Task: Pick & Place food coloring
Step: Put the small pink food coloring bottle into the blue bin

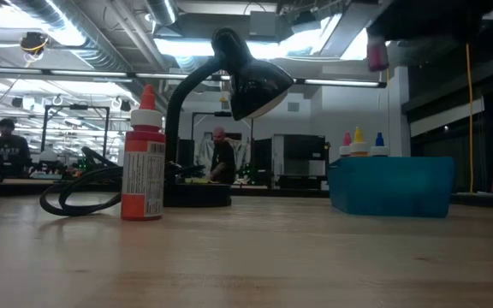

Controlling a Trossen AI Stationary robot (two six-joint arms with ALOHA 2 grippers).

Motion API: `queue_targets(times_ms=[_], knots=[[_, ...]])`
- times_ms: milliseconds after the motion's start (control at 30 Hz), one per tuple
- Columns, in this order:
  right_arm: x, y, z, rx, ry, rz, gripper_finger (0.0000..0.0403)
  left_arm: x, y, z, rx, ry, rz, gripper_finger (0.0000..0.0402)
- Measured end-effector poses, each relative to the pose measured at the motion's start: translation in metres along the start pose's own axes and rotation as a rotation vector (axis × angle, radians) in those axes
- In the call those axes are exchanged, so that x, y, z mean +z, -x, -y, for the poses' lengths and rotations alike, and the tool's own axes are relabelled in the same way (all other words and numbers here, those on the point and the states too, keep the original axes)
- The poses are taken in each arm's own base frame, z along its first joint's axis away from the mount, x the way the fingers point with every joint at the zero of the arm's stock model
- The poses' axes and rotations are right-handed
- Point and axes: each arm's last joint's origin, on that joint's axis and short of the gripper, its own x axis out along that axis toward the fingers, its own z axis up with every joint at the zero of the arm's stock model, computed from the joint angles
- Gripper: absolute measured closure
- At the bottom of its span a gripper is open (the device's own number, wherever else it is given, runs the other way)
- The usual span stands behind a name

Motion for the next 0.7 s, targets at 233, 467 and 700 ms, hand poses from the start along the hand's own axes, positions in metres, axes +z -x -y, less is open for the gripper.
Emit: queue_targets(times_ms=[233,467,700], knots=[[-0.023,-0.017,0.022,-0.094,-0.025,-0.035,0.0343,-0.007,0.012,0.004,-0.011,-0.031,0.038,0.0135],[-0.049,-0.029,0.045,-0.172,-0.024,-0.055,0.0339,-0.011,0.019,0.007,-0.023,-0.062,0.053,0.0141],[-0.071,-0.043,0.072,-0.269,-0.057,-0.071,0.0340,-0.014,0.023,0.008,-0.039,-0.061,0.043,0.0142]])
